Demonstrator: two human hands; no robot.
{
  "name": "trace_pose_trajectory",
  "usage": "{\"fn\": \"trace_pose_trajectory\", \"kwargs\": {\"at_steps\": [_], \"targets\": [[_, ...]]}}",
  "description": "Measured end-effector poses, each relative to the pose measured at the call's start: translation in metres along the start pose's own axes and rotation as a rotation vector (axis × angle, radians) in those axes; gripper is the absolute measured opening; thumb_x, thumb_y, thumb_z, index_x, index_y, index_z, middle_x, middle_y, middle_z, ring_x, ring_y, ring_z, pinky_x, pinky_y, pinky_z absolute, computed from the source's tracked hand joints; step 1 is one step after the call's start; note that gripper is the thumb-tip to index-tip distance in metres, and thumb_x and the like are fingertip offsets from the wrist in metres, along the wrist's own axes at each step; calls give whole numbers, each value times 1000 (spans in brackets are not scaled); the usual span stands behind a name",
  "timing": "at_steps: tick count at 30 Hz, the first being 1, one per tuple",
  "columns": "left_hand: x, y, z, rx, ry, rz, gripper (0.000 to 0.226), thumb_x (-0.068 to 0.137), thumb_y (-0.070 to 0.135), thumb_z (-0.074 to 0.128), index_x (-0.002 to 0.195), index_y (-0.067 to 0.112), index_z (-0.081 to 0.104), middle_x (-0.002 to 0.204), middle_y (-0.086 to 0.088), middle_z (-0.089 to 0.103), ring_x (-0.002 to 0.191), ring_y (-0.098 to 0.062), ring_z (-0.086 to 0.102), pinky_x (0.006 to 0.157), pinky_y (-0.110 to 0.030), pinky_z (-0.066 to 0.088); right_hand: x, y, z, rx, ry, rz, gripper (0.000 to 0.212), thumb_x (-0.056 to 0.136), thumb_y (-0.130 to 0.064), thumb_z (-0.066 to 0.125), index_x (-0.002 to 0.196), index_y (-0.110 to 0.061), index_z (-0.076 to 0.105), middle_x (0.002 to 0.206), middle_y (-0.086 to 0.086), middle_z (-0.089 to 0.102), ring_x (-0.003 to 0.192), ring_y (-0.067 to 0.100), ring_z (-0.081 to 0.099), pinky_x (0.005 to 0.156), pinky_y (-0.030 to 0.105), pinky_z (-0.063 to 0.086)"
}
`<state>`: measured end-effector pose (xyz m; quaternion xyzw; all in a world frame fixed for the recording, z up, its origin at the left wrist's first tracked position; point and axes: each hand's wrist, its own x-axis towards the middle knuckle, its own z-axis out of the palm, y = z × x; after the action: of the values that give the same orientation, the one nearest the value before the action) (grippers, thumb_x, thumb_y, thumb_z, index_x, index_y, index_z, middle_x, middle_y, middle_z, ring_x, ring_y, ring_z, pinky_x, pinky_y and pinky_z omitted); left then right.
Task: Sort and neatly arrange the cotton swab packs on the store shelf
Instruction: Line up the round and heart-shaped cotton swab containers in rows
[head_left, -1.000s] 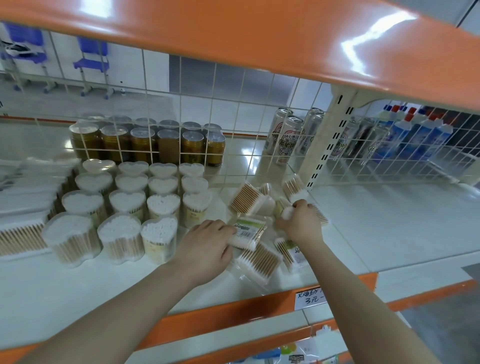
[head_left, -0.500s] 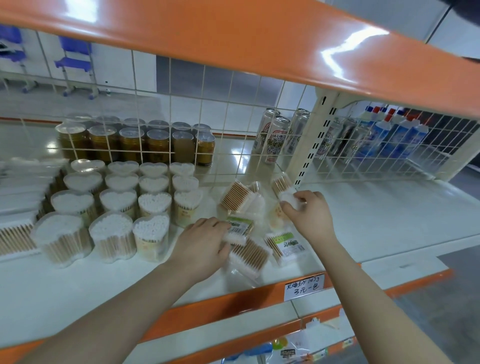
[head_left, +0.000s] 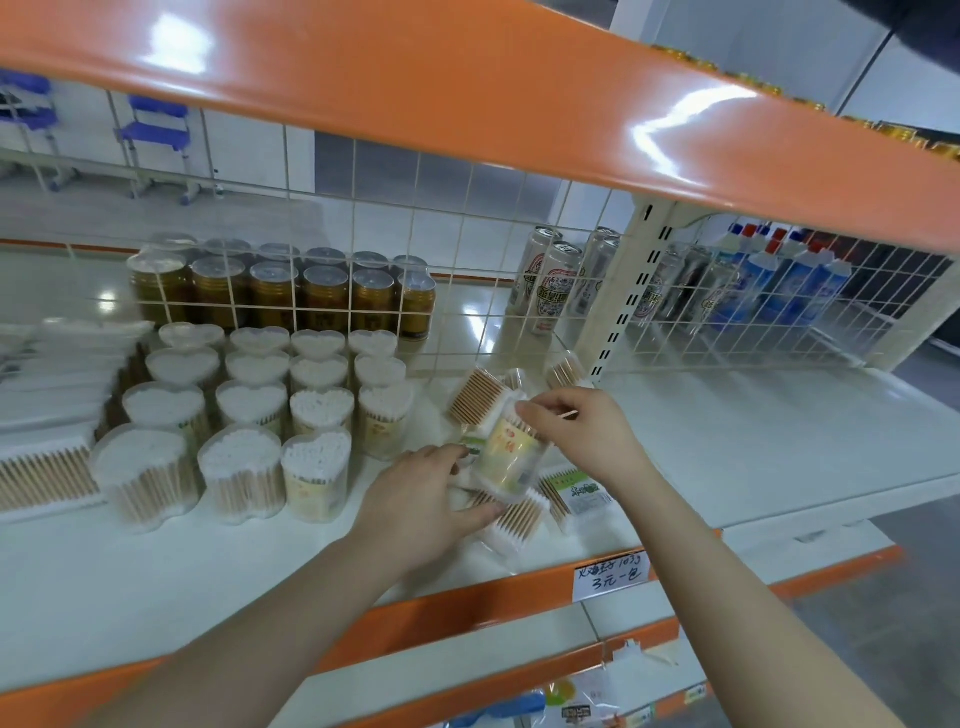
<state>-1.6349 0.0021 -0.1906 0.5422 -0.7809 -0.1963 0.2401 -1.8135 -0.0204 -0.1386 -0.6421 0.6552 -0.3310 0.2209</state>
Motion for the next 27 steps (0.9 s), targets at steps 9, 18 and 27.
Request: {"fn": "trace_pose_trajectory", "kwargs": {"at_steps": [9, 18, 27], "targets": [[-11, -5, -3, -245, 31, -75, 48, 75, 51, 67, 114, 25, 56, 95, 10, 57, 88, -6, 53, 77, -24, 46, 4, -18, 15, 1, -68, -15, 39, 82, -46, 62, 80, -7, 67, 76, 8, 65, 65, 15, 56, 61, 27, 45], [-20, -17, -6, -333, 21, -114, 44, 73, 55, 65, 108, 29, 58, 86, 4, 61, 79, -7, 56, 73, -30, 49, -3, -27, 22, 150, -139, -77, 51, 89, -39, 56, 84, 11, 63, 85, 34, 58, 65, 21, 49, 65, 32, 40], [-25, -20, -5, -404, 51, -101, 51, 63, 66, 67, 96, 28, 66, 75, -1, 62, 66, -10, 53, 64, -30, 45, -8, -32, 22, 165, -167, -104, 26, 90, -30, 57, 83, -9, 71, 76, 12, 67, 65, 13, 56, 66, 27, 47]]}}
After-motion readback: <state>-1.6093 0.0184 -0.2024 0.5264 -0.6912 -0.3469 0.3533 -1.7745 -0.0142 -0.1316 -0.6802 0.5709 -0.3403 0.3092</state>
